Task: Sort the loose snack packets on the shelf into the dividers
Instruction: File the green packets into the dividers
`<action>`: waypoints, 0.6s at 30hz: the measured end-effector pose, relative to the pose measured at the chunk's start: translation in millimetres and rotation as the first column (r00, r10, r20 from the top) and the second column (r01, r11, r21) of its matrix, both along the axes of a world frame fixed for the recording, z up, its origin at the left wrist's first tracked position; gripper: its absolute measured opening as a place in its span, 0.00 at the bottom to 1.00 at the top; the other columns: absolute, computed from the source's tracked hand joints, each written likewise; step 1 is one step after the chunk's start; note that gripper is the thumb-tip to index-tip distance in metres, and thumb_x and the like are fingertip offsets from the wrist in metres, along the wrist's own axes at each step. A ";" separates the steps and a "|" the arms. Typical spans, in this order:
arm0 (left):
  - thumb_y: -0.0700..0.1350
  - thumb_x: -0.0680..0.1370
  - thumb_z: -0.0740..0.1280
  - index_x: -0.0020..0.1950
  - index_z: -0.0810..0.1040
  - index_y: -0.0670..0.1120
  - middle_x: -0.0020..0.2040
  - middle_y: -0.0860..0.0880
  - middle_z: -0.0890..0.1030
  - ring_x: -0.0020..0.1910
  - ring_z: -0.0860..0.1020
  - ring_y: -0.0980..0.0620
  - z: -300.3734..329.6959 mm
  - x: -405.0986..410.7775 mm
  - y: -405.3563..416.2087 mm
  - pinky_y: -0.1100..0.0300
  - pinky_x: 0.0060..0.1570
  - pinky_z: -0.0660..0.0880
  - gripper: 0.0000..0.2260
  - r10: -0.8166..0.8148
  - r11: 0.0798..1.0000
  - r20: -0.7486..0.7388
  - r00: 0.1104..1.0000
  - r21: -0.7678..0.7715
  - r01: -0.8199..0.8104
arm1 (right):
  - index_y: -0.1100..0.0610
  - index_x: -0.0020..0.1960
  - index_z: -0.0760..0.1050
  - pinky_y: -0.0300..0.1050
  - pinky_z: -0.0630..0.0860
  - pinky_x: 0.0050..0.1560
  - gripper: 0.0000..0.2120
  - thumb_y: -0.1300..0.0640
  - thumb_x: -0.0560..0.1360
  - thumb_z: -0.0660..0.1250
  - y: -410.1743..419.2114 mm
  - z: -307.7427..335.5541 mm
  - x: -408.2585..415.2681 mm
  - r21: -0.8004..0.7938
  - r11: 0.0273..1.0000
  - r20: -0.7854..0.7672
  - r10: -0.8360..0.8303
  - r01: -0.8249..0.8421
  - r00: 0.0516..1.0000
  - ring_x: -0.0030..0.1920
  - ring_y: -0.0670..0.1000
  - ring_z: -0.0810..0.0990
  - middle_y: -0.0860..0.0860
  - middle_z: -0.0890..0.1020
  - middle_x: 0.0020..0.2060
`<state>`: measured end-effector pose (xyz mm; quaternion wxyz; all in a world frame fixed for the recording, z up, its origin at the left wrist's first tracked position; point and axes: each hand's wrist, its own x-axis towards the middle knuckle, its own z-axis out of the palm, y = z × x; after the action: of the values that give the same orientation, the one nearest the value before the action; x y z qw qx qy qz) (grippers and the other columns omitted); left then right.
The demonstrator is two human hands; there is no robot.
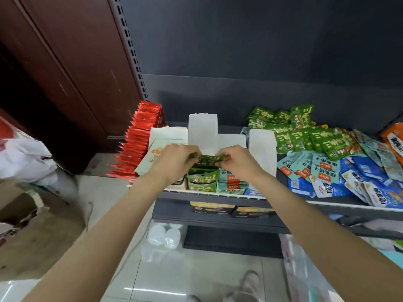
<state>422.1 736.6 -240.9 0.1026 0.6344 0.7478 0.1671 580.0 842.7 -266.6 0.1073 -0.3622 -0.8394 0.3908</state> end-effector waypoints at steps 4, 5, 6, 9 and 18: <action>0.48 0.81 0.57 0.60 0.77 0.50 0.53 0.47 0.82 0.53 0.77 0.44 0.0 -3.0 6.6 0.52 0.54 0.69 0.12 -0.050 0.974 -0.087 0.995 -0.223 0.030 | 0.56 0.51 0.80 0.43 0.74 0.48 0.08 0.54 0.76 0.66 0.8 2.6 0.7 -0.069 0.996 0.049 0.060 -0.057 0.997 0.49 0.51 0.80 0.52 0.82 0.47; 0.49 0.81 0.56 0.61 0.77 0.51 0.54 0.47 0.81 0.54 0.77 0.44 0.4 -3.9 7.8 0.51 0.55 0.69 0.13 -0.056 0.964 -0.055 0.997 -0.263 0.040 | 0.56 0.52 0.80 0.45 0.75 0.50 0.10 0.52 0.76 0.65 -0.1 3.7 1.1 -0.078 0.995 0.054 0.070 -0.066 0.996 0.49 0.51 0.80 0.52 0.82 0.47; 0.50 0.81 0.56 0.61 0.77 0.51 0.55 0.48 0.81 0.55 0.76 0.44 0.8 -4.3 8.7 0.51 0.56 0.69 0.13 -0.066 0.955 -0.037 0.997 -0.292 0.053 | 0.56 0.53 0.80 0.46 0.75 0.52 0.11 0.51 0.77 0.64 -1.2 4.6 1.8 -0.090 0.993 0.070 0.087 -0.081 0.994 0.49 0.51 0.80 0.51 0.82 0.47; 0.51 0.82 0.53 0.59 0.78 0.51 0.56 0.49 0.81 0.55 0.75 0.45 1.0 -3.6 9.4 0.50 0.57 0.65 0.16 -0.068 0.937 -0.018 0.997 -0.344 0.058 | 0.55 0.57 0.79 0.47 0.74 0.54 0.16 0.47 0.78 0.61 -2.1 6.2 5.2 -0.189 0.973 0.131 0.159 -0.133 0.979 0.52 0.51 0.79 0.52 0.82 0.50; 0.46 0.78 0.61 0.50 0.80 0.50 0.48 0.53 0.83 0.48 0.79 0.51 17.5 37.5 41.3 0.50 0.56 0.73 0.08 0.048 0.997 0.239 0.970 0.044 -0.060 | 0.60 0.55 0.79 0.28 0.72 0.44 0.15 0.51 0.79 0.60 36.9 25.8 44.5 -0.281 0.959 -0.140 -0.088 0.046 0.986 0.46 0.41 0.80 0.51 0.83 0.49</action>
<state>459.5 778.0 -223.4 0.1706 0.5917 0.7425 0.2637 624.5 879.6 -240.8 0.1324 -0.3713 -0.7531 0.5267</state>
